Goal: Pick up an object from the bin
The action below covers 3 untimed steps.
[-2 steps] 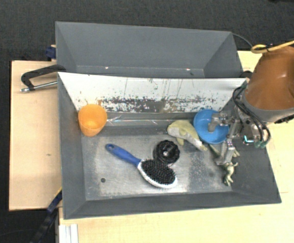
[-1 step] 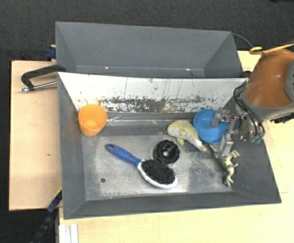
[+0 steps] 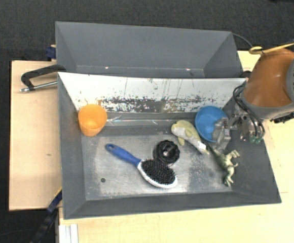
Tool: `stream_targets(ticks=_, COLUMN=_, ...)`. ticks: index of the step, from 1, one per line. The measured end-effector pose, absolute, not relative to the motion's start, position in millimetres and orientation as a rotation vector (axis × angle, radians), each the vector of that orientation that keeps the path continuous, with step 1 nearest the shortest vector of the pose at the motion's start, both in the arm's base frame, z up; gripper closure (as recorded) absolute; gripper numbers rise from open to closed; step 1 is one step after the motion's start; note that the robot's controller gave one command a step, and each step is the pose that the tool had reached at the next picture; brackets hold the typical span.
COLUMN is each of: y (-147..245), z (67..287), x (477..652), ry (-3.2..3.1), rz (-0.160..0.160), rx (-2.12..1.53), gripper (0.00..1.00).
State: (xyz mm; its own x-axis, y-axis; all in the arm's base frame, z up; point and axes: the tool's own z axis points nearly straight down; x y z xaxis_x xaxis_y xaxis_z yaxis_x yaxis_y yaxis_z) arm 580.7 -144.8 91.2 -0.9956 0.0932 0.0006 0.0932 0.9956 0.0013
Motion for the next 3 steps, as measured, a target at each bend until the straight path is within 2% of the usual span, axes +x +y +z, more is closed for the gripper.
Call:
stream_targets(ticks=1, y=-146, z=190, x=590.5, ry=-3.156, rz=0.004, rx=-0.111, gripper=1.00)
stream_targets(ticks=2, y=-146, z=185, x=588.5, ry=-3.146, rz=0.001, rx=-0.111, gripper=0.00)
stream_targets(ticks=3, y=-148, z=77, x=592.1, ry=-3.124, rz=-0.005, rx=-0.299, gripper=0.00)
